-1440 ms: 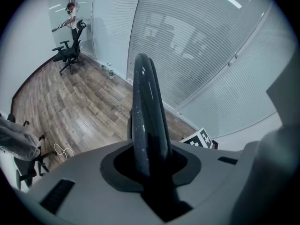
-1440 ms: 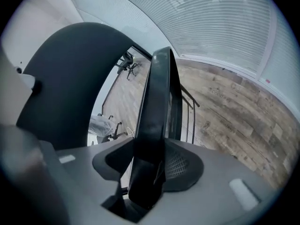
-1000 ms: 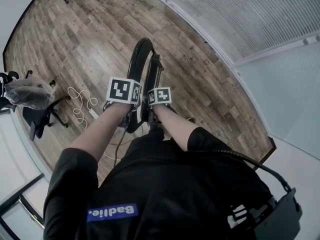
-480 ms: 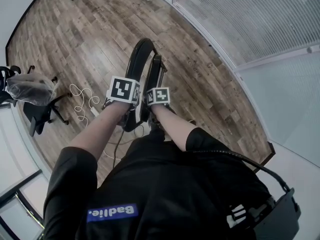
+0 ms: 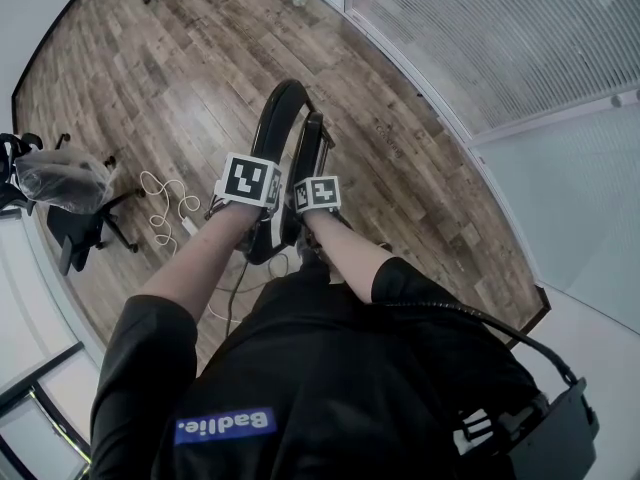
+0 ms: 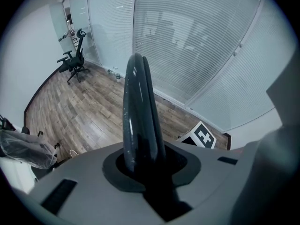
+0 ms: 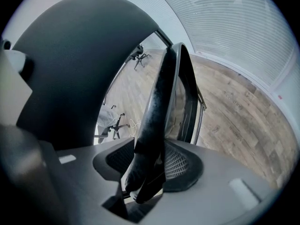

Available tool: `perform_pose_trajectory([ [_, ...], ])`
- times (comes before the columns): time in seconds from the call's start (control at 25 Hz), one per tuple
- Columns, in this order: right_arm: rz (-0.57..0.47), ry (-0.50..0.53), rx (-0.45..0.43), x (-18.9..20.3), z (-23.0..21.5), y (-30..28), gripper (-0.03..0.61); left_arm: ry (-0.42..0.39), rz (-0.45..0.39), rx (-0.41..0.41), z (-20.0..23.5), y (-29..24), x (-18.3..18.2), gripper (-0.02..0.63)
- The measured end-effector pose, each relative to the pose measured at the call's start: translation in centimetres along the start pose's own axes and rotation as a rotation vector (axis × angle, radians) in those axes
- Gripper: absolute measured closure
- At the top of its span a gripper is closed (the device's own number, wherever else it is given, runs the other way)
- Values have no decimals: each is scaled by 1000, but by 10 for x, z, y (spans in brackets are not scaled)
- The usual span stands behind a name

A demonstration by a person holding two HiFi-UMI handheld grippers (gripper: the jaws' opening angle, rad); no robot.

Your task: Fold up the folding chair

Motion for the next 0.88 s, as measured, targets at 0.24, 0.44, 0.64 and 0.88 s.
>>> perform_pose_trajectory([
  [0.24,20,100,-11,5,-6,13,400,8,9,30,-12,2,1,528],
  [0.44,-18,216,3,2,-21,38,400,-50,28,10,-24,0,-2,531],
  [0.64,-164,493,-41,-28,-27,98,379,-105,19,-6,-37,-5,-1,538],
  [0.88,-357,1176,-48,-99,10,203,377,-139,-4,-93,-53,3,-3,538],
])
Point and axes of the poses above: the fingertips, and each gripper's own axes: y backward along the fingers, z to its left, x out of its underside, the point moved 6 cm from there along y, backward along the fingers, and after that the axes turned 9 degrees about x, right-handed, at the moved point
